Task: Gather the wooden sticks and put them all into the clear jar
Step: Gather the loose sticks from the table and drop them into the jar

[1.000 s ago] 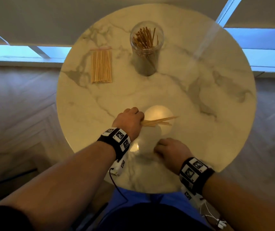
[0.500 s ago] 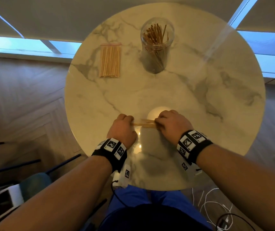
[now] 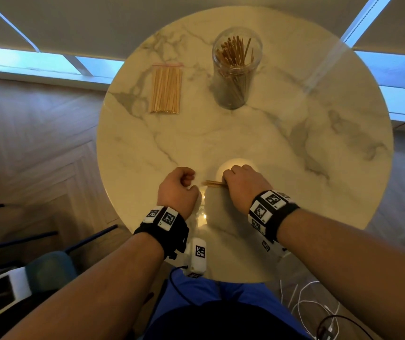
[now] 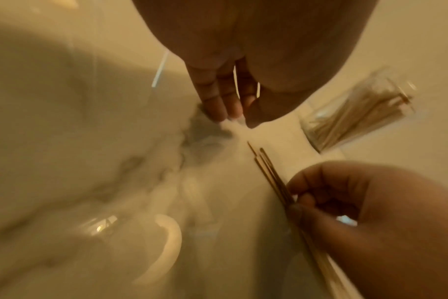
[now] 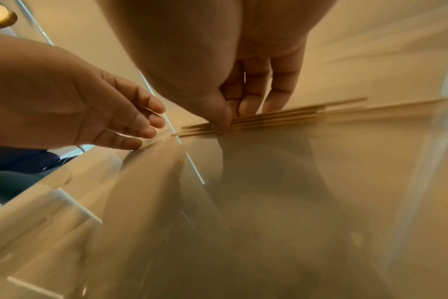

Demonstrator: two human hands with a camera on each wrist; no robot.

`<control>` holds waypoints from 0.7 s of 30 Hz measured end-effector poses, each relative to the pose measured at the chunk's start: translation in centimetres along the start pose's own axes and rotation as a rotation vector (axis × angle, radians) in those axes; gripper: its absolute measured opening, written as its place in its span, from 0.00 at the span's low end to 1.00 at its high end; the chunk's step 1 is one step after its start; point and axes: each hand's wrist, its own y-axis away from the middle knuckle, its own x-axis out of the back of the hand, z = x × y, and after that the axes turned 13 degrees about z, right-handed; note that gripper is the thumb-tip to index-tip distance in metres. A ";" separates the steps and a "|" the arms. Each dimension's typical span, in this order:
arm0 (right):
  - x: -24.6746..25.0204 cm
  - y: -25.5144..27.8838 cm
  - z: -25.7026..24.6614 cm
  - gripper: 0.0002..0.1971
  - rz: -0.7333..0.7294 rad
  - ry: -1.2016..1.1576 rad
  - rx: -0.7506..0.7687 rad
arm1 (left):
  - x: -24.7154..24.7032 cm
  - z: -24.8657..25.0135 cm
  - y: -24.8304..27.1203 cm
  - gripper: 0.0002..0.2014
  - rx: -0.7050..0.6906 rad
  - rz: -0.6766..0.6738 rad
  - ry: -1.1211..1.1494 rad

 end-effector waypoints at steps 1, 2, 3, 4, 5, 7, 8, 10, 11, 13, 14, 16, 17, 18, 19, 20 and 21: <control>-0.1 0.0 -0.1 0.15 0.000 0.015 0.003 | 0.2 -0.2 -0.2 0.16 0.039 0.020 0.013; -0.2 0.2 -0.1 0.15 0.004 0.035 0.007 | 0.4 -0.4 -0.3 0.16 0.073 0.029 0.025; -0.4 0.3 -0.2 0.15 0.012 0.061 0.014 | 0.6 -0.5 -0.5 0.15 0.093 0.029 0.033; -0.5 0.4 -0.3 0.15 0.022 0.090 0.022 | 0.7 -0.6 -0.6 0.14 0.099 0.022 0.036; -0.6 0.6 -0.5 0.15 0.031 0.121 0.035 | 0.8 -0.6 -0.7 0.14 0.099 0.013 0.037; -0.7 0.7 -0.9 0.15 0.032 0.184 0.082 | 0.8 -0.6 -1.0 0.12 0.097 -0.006 0.033; -0.7 0.8 -1.1 0.15 0.026 0.210 0.106 | 0.8 -0.6 -1.1 0.11 0.099 -0.015 0.030; -0.6 0.6 -1.4 0.15 0.013 0.240 0.133 | 0.8 -0.5 -1.4 0.10 0.103 -0.029 0.026; -0.5 0.4 -1.5 0.15 0.004 0.242 0.134 | 0.8 -0.5 -1.5 0.10 0.106 -0.035 0.024; -0.1 -0.3 -1.4 0.14 -0.024 0.229 0.117 | 0.9 -0.5 -1.7 0.09 0.114 -0.045 0.026; 0.2 -0.9 -1.2 0.15 -0.041 0.208 0.100 | 1.0 -0.5 -1.8 0.09 0.117 -0.051 0.029; 0.9 -2.0 -0.9 0.16 -0.068 0.137 0.042 | 1.4 -0.3 -1.9 0.08 0.120 -0.061 0.025; 1.2 -2.4 -0.6 0.15 -0.070 0.088 -0.001 | 1.5 -0.1 -1.9 0.08 0.121 -0.065 0.033; 1.6 -2.9 -0.3 0.14 -0.062 0.035 -0.046 | 1.5 0.0 -2.1 0.08 0.129 -0.073 0.046; 1.9 -3.2 0.1 0.11 -0.051 -0.013 -0.087 | 1.5 0.3 -2.1 0.07 0.142 -0.085 0.056; 2.4 -3.4 0.4 0.09 -0.037 -0.072 -0.129 | 1.4 0.8 -2.1 0.07 0.157 -0.100 0.076; 2.9 -3.6 0.8 0.08 -0.013 -0.151 -0.179 | 1.2 1.3 -2.3 0.06 0.186 -0.123 0.110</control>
